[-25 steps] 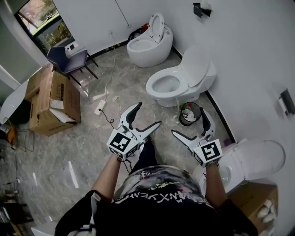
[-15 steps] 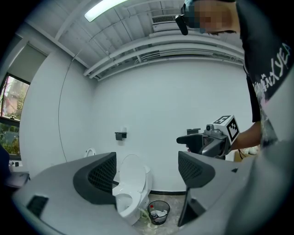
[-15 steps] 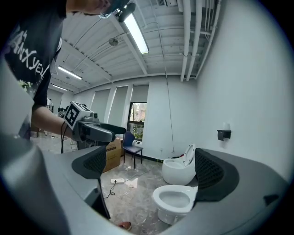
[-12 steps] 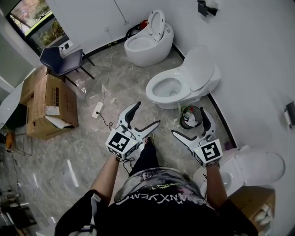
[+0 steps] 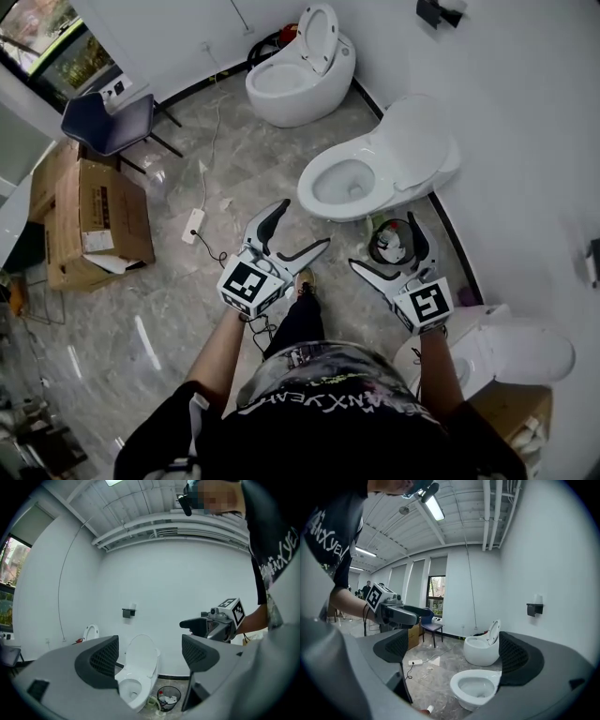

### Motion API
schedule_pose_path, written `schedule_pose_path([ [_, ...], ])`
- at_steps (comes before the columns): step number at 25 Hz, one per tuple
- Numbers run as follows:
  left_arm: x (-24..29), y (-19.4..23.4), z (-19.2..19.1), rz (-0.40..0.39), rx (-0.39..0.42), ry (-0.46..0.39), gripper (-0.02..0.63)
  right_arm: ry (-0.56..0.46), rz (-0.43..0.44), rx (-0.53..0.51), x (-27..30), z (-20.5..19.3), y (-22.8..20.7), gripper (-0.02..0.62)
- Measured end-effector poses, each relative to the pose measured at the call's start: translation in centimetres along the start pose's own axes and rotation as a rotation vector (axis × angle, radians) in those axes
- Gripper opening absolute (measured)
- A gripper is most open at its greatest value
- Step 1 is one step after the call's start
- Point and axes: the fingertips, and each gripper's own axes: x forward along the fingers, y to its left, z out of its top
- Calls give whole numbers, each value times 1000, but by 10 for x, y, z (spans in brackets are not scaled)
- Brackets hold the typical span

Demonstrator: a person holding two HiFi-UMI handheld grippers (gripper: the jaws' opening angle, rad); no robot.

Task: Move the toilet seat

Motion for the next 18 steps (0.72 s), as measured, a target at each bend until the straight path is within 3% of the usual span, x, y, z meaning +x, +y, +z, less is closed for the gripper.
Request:
schedule_pose_path([
  [10,38,87,-19,-42,-75,33,417,71,-52,31,85,-7,-37,584],
  [18,65,127,-37,-75,-102,69,417,96,-75,70,131,-15,-58,584],
])
